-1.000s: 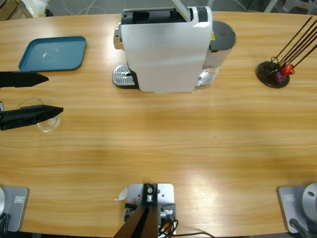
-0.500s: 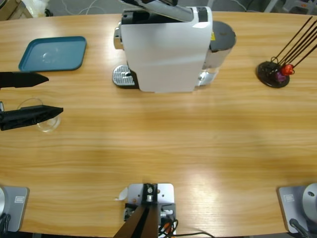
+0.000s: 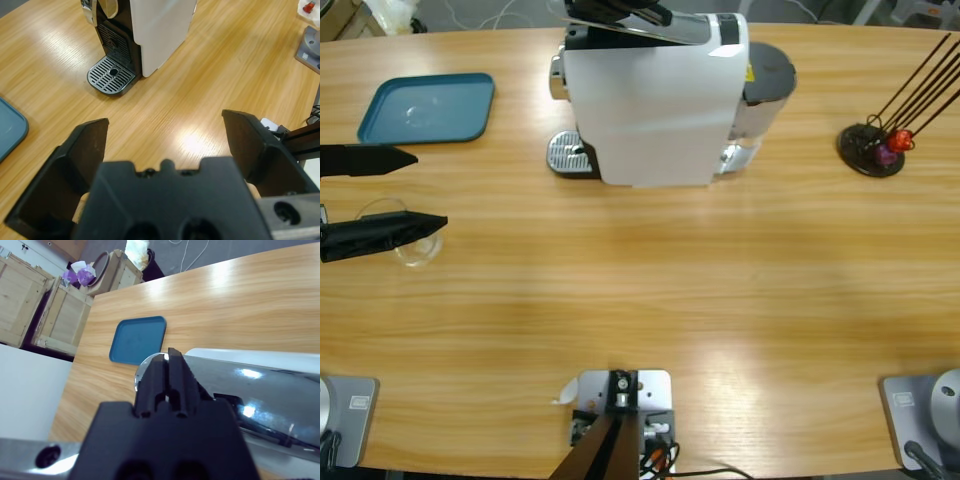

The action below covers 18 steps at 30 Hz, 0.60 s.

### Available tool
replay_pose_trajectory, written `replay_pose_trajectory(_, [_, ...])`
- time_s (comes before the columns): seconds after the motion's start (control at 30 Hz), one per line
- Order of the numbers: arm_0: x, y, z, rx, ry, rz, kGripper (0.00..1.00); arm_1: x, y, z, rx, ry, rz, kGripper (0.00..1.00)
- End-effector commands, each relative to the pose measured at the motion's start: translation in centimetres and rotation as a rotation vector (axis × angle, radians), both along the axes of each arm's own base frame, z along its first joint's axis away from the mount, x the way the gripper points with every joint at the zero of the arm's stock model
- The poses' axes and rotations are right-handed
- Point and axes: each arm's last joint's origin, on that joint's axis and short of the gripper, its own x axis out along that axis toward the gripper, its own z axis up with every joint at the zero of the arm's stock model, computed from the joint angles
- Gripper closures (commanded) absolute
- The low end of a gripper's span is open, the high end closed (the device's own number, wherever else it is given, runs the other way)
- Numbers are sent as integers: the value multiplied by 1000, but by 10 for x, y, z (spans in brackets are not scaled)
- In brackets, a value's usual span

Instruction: Pour coffee

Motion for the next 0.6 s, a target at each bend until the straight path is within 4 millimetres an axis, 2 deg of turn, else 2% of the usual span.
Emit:
replay_pose_trajectory(0.03, [0,3,-13,23,41,27,13,4,15,-125,-256,236,26,1000])
replay_pose_trajectory(0.4, [0,3,-15,26,47,29,13,7,13,-130,-267,243,19,1000])
replay_pose_trajectory(0.6, [1,3,-15,27,52,29,13,5,10,-144,-302,265,21,1000])
